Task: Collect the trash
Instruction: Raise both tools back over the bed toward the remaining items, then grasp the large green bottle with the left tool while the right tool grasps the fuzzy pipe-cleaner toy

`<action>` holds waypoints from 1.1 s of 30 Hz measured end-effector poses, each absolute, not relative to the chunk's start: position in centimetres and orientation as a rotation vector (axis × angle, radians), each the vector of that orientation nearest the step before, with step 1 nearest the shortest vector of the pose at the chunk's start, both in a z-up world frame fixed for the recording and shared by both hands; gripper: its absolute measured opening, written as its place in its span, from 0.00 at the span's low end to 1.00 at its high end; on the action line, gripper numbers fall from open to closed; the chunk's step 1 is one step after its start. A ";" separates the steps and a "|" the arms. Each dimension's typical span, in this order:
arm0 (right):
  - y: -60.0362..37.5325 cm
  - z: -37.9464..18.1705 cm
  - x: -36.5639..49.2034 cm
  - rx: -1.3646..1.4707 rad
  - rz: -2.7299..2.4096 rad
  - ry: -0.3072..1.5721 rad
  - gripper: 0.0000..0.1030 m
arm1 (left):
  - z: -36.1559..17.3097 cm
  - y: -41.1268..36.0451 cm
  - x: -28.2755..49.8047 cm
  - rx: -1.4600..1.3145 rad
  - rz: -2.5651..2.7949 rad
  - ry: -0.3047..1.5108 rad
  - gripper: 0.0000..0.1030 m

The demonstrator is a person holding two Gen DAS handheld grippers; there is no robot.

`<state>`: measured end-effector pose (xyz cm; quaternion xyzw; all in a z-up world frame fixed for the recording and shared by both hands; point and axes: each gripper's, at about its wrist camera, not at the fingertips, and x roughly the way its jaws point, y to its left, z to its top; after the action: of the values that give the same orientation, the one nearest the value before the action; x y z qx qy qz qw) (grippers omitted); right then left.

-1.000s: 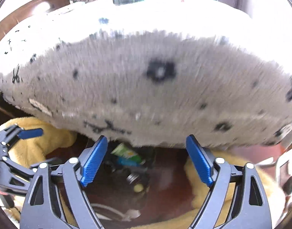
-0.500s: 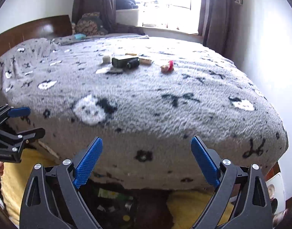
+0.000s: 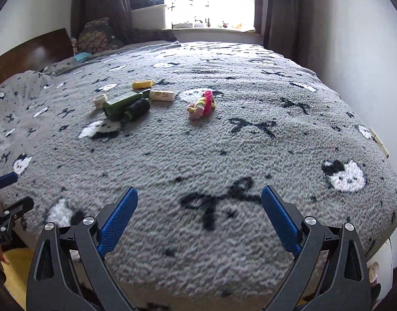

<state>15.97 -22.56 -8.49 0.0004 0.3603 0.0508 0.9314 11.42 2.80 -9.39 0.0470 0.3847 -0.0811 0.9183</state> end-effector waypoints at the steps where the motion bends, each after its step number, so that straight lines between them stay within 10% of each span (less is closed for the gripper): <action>1: -22.6 -8.6 17.2 0.011 0.104 0.745 0.93 | -9.4 2.7 12.2 0.097 -0.167 0.791 0.87; 8: -22.1 -9.3 25.9 0.048 0.053 0.785 0.90 | -9.5 1.4 18.2 0.081 -0.190 0.817 0.87; 22: -20.8 -11.3 34.3 0.039 0.063 0.869 0.37 | -10.5 -2.2 28.7 0.104 -0.220 0.843 0.67; 33: -22.2 -10.1 32.3 -0.009 0.107 0.848 0.35 | -11.6 -4.4 34.3 0.117 -0.198 0.884 0.66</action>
<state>32.26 -22.18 -10.10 -0.0044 0.4113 0.0517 0.9100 34.26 -4.35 -11.57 0.0565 0.4270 -0.0954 0.8974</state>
